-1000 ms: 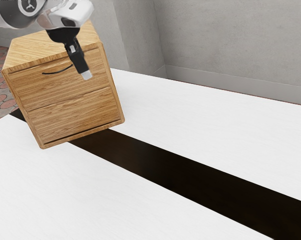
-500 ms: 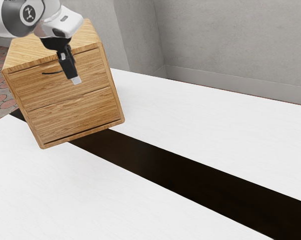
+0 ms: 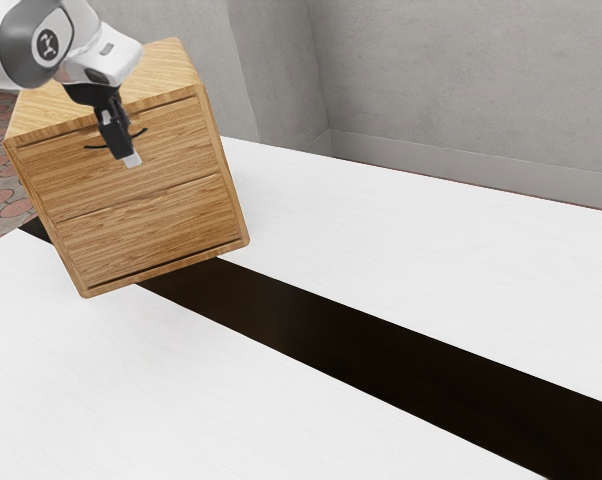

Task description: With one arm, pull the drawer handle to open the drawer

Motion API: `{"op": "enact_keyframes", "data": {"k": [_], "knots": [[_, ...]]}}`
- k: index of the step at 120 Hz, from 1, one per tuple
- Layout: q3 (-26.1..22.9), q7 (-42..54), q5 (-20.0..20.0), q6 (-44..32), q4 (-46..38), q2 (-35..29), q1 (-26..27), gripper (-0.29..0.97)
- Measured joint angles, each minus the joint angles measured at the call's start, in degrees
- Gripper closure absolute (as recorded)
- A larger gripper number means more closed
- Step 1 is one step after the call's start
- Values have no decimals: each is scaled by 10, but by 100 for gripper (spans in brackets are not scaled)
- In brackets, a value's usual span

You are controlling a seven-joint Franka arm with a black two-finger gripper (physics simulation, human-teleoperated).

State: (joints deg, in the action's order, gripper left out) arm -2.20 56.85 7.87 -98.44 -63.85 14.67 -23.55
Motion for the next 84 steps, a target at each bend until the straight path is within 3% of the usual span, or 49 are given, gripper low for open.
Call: {"op": "enact_keyframes", "data": {"k": [84], "knots": [[0, 20, 0, -46, 3, 36, -34, 0]]}}
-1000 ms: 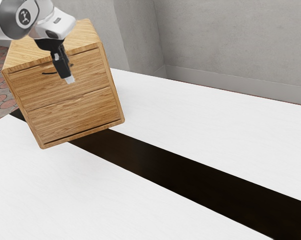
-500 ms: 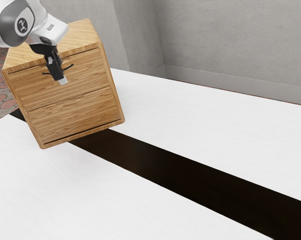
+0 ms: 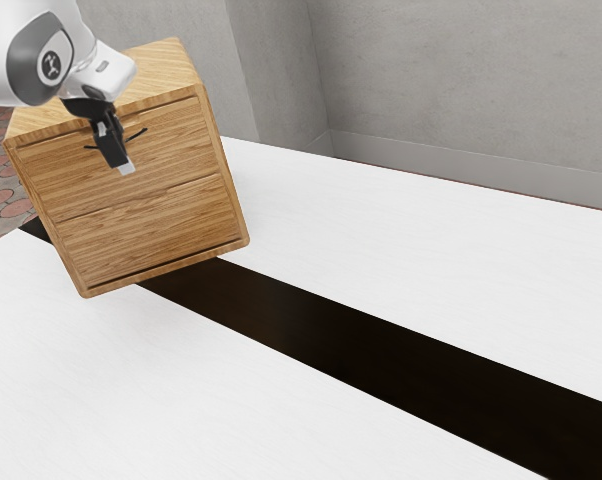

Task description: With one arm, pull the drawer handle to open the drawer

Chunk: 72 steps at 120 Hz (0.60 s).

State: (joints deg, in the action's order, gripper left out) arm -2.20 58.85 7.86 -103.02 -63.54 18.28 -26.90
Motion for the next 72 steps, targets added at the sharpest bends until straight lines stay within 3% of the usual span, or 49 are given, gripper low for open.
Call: {"op": "enact_keyframes", "data": {"k": [44, 72], "knots": [[-1, 4, 0, -12, 4, 15, -10, 1], [-1, 6, -1, -15, 3, 15, -11, 15]]}}
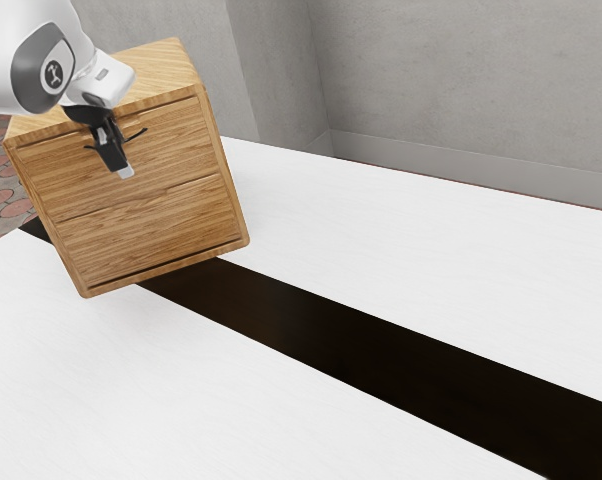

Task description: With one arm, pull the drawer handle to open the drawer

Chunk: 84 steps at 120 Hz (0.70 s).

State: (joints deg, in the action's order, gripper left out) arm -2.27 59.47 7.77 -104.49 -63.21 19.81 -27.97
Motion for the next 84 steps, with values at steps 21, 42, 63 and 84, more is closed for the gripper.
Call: {"op": "enact_keyframes", "data": {"k": [21, 42, 63, 84], "knots": [[0, 0, -1, 0, 0, -1, 0, 31], [0, -1, -1, 2, 0, -4, 1, 50], [0, -1, -1, 3, 0, -6, 1, 67], [-1, -2, -2, 3, -2, -10, 1, 74]]}}
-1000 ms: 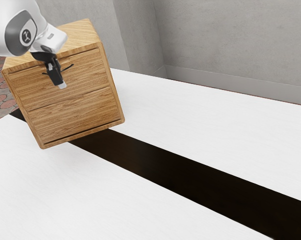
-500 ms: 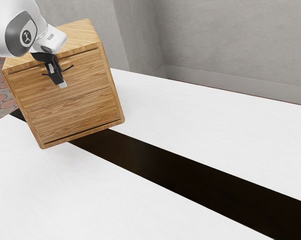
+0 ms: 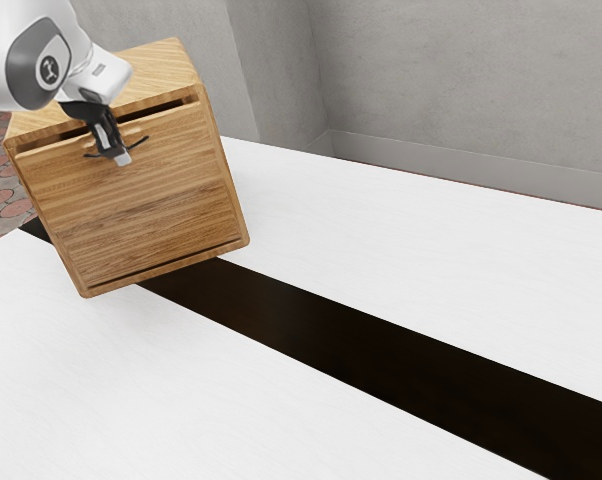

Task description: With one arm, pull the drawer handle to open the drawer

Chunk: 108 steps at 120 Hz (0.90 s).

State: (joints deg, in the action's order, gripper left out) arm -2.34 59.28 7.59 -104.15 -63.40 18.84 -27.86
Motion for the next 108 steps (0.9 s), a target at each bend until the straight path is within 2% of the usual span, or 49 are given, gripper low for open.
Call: {"op": "enact_keyframes", "data": {"k": [57, 108], "knots": [[-3, -5, 4, -5, -36, -27, 2, 79], [-13, -16, 4, -8, -116, -88, 7, 79]]}}
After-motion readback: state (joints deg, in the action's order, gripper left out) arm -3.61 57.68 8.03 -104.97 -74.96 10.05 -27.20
